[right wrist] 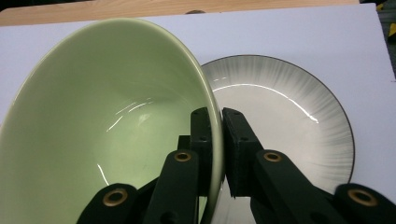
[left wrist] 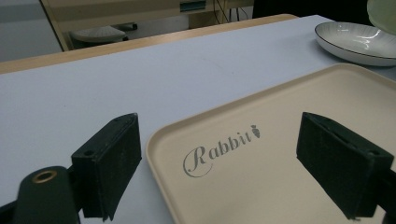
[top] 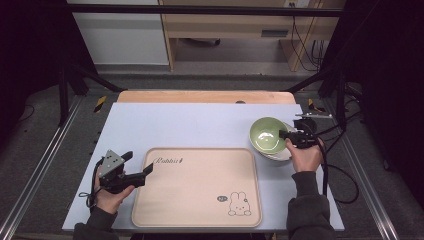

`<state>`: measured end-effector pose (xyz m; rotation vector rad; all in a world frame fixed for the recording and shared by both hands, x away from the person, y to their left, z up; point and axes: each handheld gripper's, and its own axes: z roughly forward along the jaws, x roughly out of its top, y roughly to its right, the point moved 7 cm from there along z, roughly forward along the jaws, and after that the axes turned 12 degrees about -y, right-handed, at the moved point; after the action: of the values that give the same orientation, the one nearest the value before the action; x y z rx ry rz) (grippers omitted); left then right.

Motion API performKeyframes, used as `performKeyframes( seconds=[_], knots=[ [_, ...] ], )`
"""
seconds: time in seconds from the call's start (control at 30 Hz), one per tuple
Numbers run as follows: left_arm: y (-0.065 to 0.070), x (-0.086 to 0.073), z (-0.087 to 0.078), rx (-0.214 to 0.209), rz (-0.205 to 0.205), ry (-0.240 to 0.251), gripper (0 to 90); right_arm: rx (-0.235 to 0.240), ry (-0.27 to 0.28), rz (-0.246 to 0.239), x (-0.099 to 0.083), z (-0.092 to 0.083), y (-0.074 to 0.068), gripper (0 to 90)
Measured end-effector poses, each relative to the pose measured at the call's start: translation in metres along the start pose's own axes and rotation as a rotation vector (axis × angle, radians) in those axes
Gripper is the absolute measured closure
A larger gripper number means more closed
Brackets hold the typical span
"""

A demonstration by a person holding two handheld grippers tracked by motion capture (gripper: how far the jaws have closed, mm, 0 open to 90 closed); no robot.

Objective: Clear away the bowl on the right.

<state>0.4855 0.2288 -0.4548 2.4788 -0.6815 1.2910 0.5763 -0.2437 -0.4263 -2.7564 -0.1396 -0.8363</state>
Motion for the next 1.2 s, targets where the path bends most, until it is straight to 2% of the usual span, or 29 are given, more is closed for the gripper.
performKeyframes(
  seconds=[0.2,0.37,0.53,0.63,0.77,1.2],
  knots=[
    [0.001,0.001,-0.001,-0.001,0.002,0.003,13.5,0.014,0.014,-0.042,-0.006,-0.006,-0.013,83.3],
    [0.001,0.0,0.0,-0.001,0.006,0.001,13.5,0.058,0.03,-0.096,-0.016,-0.012,-0.03,83.3],
    [0.001,0.0,-0.001,0.0,0.003,0.003,13.5,0.108,0.041,-0.117,-0.023,-0.016,-0.044,83.3],
    [0.001,0.0,-0.001,0.0,0.007,0.001,13.6,0.106,0.04,-0.143,-0.025,-0.018,-0.049,83.2],
    [0.002,0.0,0.0,-0.001,0.009,-0.001,13.6,0.13,0.036,-0.159,-0.026,-0.022,-0.057,83.2],
    [0.003,0.001,-0.001,-0.002,0.008,0.005,13.6,0.162,0.052,-0.213,-0.026,-0.032,-0.083,83.1]
  ],
)
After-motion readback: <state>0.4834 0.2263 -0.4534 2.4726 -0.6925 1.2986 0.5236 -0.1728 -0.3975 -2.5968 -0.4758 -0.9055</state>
